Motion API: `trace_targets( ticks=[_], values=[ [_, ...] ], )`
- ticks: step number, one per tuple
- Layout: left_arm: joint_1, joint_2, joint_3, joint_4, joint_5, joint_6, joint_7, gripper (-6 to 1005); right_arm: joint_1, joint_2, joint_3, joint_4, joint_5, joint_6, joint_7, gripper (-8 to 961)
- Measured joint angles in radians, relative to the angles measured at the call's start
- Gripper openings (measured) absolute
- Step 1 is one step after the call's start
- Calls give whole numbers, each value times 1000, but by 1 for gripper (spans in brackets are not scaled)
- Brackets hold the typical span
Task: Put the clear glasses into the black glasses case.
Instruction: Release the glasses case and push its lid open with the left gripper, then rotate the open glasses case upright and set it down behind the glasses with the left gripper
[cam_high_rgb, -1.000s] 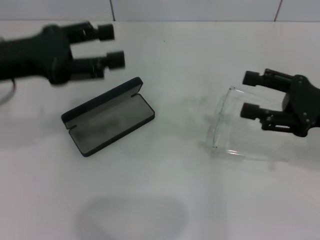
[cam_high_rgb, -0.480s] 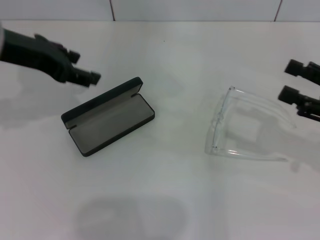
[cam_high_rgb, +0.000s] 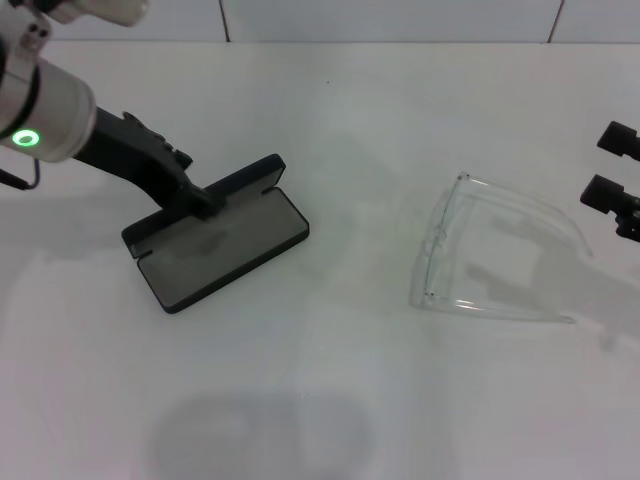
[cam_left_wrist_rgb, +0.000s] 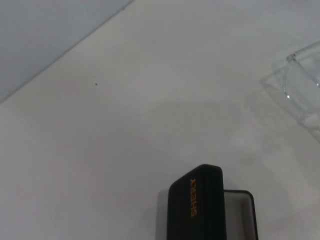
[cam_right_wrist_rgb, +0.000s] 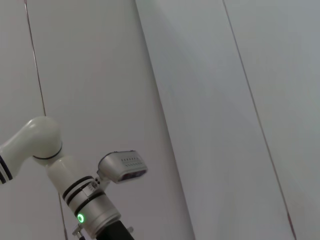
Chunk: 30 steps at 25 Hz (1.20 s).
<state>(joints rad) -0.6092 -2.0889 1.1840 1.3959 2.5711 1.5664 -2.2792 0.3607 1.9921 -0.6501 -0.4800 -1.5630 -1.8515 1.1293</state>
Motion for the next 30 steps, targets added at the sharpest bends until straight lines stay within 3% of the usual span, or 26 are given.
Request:
trace_targets(
  ticks=[11,20,25,30],
  values=[
    [-36,-1,54,-125,80,-108,-23,677,-20,0,8,0,0,1,-22,793],
    [-52,-1,69,-164,92,-118,-29,652,-25,3,29,1,2,0,-32,793],
    [-52,0,98,-164,87,-120,-30,424,-29,4,29,1,10,0,-36,794],
    [-53,0,120,-163,91,-121,-30,345,-31,5,37,3,19,0,-45,794]
  ],
)
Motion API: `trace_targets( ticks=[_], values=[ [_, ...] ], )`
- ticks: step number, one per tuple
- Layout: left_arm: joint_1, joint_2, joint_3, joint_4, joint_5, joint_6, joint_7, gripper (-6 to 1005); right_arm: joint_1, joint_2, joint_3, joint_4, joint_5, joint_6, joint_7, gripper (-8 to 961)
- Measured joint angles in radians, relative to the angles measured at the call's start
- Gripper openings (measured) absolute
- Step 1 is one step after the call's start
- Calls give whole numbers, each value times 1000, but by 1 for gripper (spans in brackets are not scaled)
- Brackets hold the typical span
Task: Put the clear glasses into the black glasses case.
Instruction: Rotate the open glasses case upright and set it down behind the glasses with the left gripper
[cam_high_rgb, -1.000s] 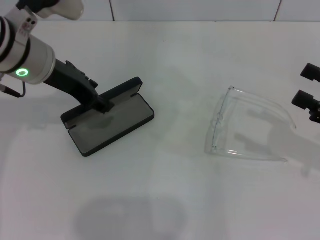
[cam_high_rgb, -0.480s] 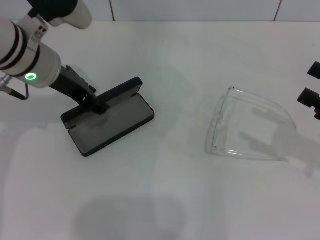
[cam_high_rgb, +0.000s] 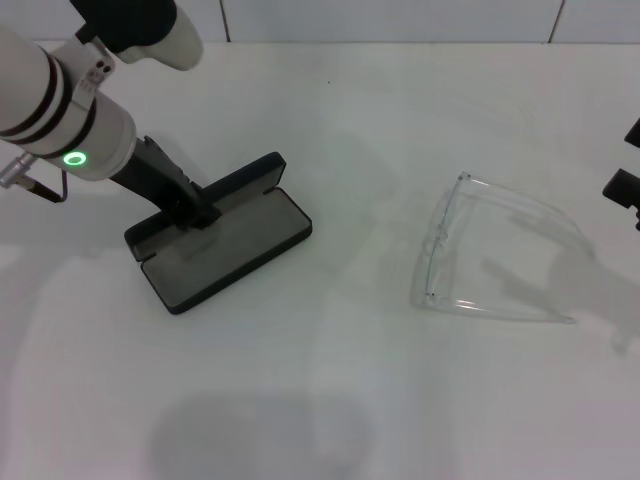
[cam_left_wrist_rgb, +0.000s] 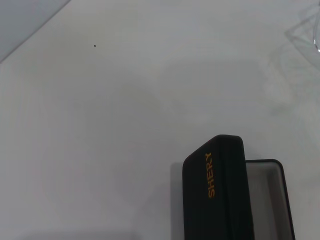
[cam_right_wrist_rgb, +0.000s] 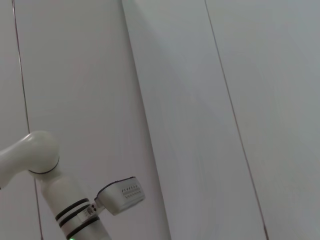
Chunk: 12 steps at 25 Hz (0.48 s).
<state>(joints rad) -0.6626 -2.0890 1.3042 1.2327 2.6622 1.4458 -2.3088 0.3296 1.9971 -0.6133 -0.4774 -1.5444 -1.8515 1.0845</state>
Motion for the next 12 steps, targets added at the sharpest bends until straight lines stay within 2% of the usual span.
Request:
trace_targets(
  ticks=[3,8,12],
  values=[
    [-1,0,2,3,0,3,0,297,-3,1,3,1,1,0,-4,794],
    [3,0,27,34,-7,10,6,278,-18,1,24,11,14,-1,-22,794],
    [27,0,103,96,-8,10,3,263,-33,-4,146,75,23,-53,-73,794]
  ],
)
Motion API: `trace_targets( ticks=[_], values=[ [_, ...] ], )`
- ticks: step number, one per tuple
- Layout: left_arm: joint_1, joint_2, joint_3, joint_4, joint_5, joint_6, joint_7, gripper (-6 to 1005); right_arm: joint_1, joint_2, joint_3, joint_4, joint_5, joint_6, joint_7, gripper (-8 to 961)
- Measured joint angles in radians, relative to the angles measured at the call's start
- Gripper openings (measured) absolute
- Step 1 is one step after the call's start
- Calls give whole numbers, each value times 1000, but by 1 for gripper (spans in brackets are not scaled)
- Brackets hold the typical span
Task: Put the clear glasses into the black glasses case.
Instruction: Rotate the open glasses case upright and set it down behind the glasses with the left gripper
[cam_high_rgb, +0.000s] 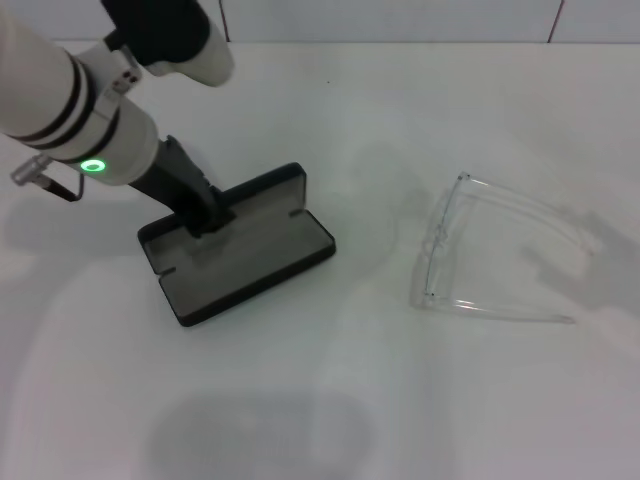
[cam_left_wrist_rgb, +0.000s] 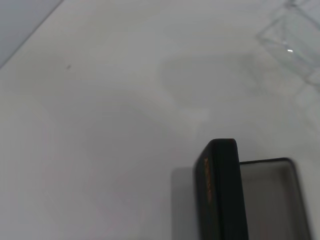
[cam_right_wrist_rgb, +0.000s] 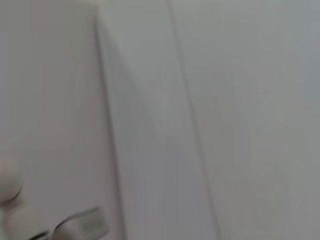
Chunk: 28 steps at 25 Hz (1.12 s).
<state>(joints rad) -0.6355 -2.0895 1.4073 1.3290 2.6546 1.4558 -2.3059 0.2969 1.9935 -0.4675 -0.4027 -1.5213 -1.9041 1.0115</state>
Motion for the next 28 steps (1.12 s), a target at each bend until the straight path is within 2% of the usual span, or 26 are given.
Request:
trace_targets(
  ticks=[6,10,18,28],
  values=[
    [49,-2,133,129,-14,-18,4,222,-63,-17,164,21,6,-96,-18,794],
    [61,-2,220,166,-15,-65,6,205,-100,-23,236,22,6,-142,-20,794],
    [53,-3,347,162,-17,-166,8,206,-122,-22,256,27,2,-152,-28,793],
    [-1,-6,440,90,-87,-277,71,205,-125,-22,257,38,0,-153,-39,793]
  ],
)
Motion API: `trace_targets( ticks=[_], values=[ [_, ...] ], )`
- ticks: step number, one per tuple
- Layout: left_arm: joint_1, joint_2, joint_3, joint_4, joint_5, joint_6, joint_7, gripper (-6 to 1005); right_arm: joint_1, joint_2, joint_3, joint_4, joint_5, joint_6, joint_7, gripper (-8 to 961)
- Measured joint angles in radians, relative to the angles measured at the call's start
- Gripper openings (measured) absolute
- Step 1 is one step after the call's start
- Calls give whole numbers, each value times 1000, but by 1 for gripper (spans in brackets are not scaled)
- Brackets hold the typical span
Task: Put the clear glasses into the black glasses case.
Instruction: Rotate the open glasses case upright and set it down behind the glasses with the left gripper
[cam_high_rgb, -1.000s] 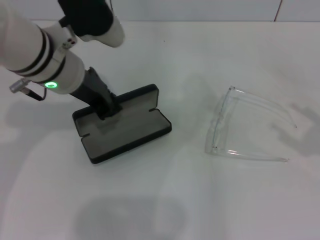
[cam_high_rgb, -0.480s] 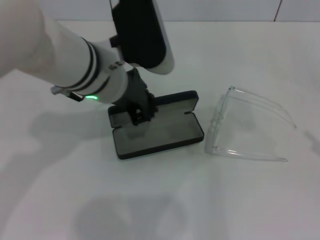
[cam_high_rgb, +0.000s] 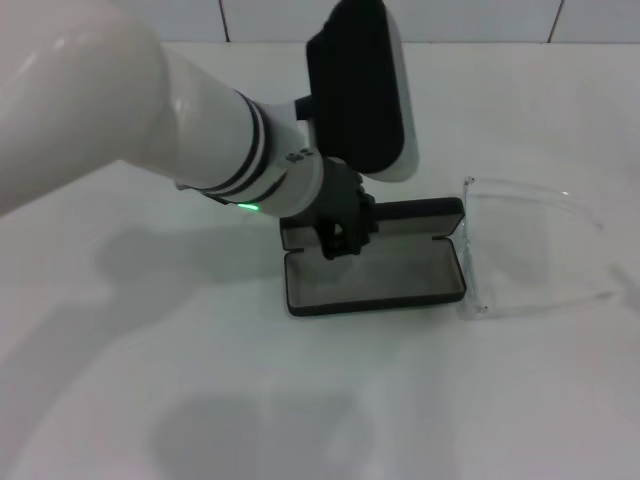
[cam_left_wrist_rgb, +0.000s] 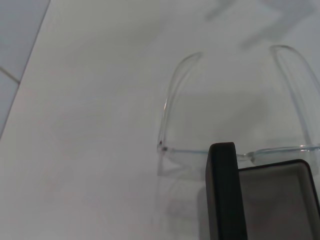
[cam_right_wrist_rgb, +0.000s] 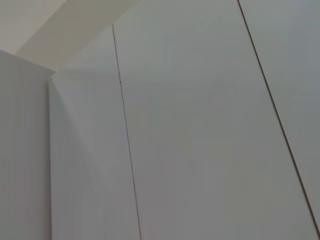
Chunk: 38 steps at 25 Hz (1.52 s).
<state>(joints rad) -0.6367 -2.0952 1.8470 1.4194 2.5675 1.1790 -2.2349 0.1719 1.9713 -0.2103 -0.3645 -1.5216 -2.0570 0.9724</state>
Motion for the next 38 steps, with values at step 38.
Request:
trace_targets(
  ticks=[38],
  values=[
    [-9,0,102,-38,-4,-130,99,441,-19,4,1,2,0,7,-12,742]
  ],
)
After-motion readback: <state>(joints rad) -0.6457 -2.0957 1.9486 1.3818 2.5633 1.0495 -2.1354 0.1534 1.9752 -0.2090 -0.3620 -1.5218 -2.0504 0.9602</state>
